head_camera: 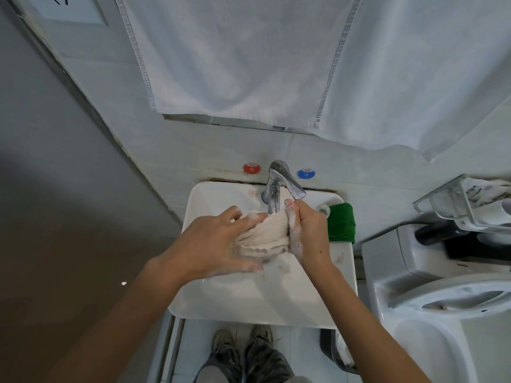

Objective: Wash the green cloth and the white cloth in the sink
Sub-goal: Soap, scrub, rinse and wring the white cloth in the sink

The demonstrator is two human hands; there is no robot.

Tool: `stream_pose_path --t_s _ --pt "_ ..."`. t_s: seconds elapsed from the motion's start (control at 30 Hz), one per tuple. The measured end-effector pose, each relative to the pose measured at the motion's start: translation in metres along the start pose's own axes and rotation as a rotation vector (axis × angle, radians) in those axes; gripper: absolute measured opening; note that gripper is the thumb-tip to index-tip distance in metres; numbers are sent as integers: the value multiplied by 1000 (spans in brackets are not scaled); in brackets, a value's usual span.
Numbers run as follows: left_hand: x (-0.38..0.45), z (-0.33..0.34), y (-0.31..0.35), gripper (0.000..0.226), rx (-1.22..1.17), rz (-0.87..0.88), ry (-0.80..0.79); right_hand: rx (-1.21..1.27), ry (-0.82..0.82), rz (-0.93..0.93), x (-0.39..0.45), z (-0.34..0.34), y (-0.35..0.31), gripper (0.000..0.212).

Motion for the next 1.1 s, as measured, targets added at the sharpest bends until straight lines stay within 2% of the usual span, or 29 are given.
stream_pose_path --t_s 0.07,0.13,0.17,0.3,0.37,0.4,0.47,0.53,0.63,0.73,0.83,0.93,1.03,1.1 --pt "-1 0 -1 84 146 39 50 45 3 68 3 -2 7 46" --pt "-2 -5 -1 58 146 87 155 80 -11 92 5 -3 9 44" --pt "-2 -8 -2 47 107 87 195 73 -36 83 4 -2 8 44" --pt "-2 -13 -19 41 -177 -50 272 107 -187 11 -4 4 -7 39" --pt "-1 -10 -27 23 -273 -138 291 138 -313 -17 -13 9 -14 19" --pt "-1 -8 -32 17 -315 -181 294 109 -390 -50 -19 13 -16 27" --pt "1 -10 -41 26 -414 -258 326 -47 -509 -181 -32 22 -20 56" --pt "2 -10 -52 28 -509 -334 344 -184 -467 -347 -35 24 -25 57" --pt "3 -4 -57 21 -550 -372 288 -180 -349 -439 -27 20 -28 25" --pt "3 2 -54 26 -498 -343 214 -99 -342 -352 -18 19 -18 16" --pt "3 7 -53 29 -407 -335 138 179 -425 -135 -13 20 -5 27" --pt "4 2 -51 31 -357 -346 178 414 -385 -3 -9 17 -4 31" --pt "8 -2 -35 28 -422 -313 196 591 -345 141 -6 17 -1 31" --pt "7 -3 -29 24 -542 -359 206 694 -382 201 -7 20 -2 39"
Point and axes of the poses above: each hand's wrist, its own x-axis towards the middle knuckle, its own z-axis out of the palm, y = z × x, the point moved 10 cm from there along x, towards the middle knuckle, and after that the axes turned 8 degrees about y, right-handed, at the moved point
